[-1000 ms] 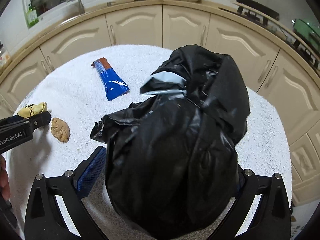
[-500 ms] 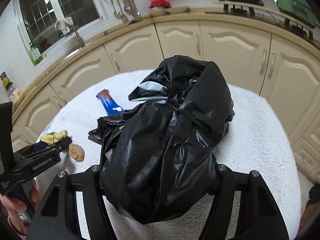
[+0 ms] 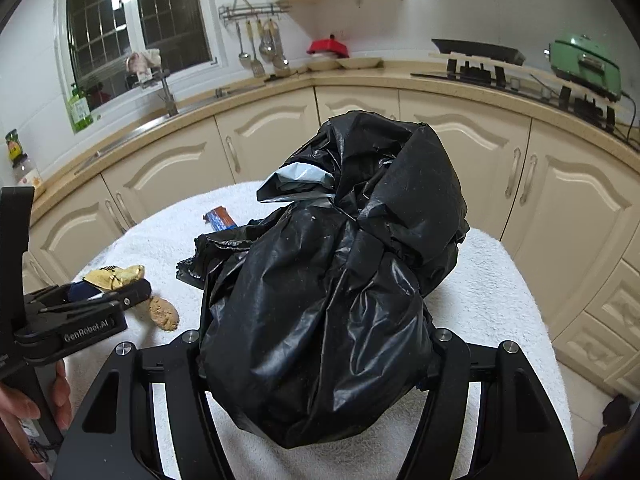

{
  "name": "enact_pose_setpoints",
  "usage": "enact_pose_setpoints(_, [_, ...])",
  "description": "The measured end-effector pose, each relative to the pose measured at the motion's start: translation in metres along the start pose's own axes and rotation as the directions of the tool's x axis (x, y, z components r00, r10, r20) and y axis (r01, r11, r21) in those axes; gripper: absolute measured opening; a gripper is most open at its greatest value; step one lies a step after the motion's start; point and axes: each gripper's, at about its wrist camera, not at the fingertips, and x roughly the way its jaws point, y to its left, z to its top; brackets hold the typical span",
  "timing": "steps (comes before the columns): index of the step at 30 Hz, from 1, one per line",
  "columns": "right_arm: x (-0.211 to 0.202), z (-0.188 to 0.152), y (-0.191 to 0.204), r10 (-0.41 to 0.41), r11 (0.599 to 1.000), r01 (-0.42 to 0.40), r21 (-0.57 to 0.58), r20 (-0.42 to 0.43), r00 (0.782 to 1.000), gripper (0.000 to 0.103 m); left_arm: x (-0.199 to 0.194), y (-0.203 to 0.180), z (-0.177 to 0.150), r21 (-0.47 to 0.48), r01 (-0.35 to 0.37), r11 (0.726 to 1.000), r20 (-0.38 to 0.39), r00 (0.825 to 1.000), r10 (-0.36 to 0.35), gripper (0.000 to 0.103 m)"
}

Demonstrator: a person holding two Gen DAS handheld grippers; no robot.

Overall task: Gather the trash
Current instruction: 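Lift the candy with the left gripper while the right grasps and lifts the black bag, then carry the candy and black bag with both grippers over the blue bucket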

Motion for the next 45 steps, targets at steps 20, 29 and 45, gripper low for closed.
enact_pose_setpoints(20, [-0.102, -0.024, -0.071, -0.143, 0.988, 0.137, 0.077, 0.088, 0.986, 0.067, -0.086, -0.159, -0.056, 0.285, 0.135, 0.949, 0.055, 0.986, -0.157, 0.06])
enact_pose_setpoints(29, [-0.178, -0.064, -0.155, -0.377, 0.909, 0.348, 0.231, 0.098, 0.921, 0.067, -0.115, -0.25, -0.093, 0.427, 0.283, 0.859, -0.004, 0.951, -0.311, 0.061])
enact_pose_setpoints(45, [-0.267, -0.175, -0.276, -0.625, 0.637, 0.564, 0.526, -0.076, 0.777, 0.067, -0.08, -0.379, -0.135, 0.557, 0.427, 0.712, -0.246, 0.904, -0.35, 0.06])
